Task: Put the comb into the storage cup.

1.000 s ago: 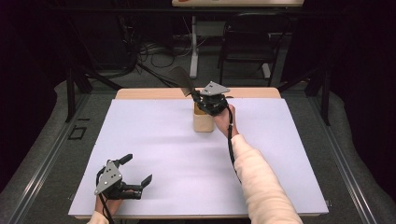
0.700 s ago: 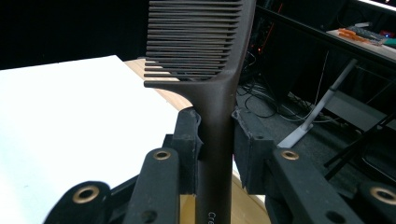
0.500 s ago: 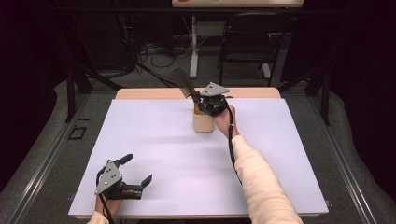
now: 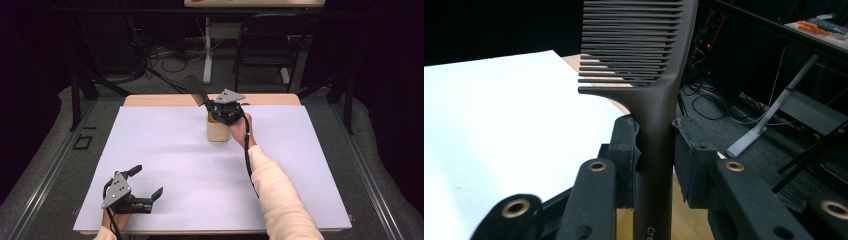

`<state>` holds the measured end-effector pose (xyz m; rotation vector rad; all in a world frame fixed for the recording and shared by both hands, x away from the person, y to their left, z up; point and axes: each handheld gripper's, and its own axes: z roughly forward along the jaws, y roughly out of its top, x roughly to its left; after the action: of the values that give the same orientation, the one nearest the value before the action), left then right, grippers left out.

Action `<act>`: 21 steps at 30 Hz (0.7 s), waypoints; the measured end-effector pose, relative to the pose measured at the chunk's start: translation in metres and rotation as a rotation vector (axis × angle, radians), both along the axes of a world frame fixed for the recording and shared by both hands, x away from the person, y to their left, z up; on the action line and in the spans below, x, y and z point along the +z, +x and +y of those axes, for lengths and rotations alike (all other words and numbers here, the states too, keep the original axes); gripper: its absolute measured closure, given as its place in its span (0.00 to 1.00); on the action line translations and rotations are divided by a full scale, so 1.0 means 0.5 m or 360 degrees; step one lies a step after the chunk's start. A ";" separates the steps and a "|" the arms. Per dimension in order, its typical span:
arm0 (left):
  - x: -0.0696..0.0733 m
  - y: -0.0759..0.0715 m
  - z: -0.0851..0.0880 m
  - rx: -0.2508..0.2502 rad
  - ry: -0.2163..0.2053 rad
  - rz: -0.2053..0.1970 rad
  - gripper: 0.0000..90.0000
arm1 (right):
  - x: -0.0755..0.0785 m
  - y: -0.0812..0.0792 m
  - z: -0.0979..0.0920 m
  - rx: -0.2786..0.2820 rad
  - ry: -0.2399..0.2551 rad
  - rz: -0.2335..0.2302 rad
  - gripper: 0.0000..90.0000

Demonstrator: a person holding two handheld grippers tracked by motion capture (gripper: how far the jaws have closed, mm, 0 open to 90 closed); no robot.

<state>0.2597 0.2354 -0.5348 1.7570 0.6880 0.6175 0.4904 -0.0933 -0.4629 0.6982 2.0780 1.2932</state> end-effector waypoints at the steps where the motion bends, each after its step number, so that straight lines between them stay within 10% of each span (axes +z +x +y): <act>1: 0.000 0.000 0.000 0.0000 0.0002 -0.0002 0.00 | -0.001 0.001 -0.002 -0.0003 -0.0008 0.0008 0.80; 21: -0.001 0.001 -0.001 0.0001 -0.0001 0.0004 0.00 | -0.011 0.004 0.003 -0.0008 -0.0042 0.0040 0.80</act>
<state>0.2604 0.2348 -0.5355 1.7576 0.6904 0.6156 0.4922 -0.0916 -0.4685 0.7112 2.1086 1.2578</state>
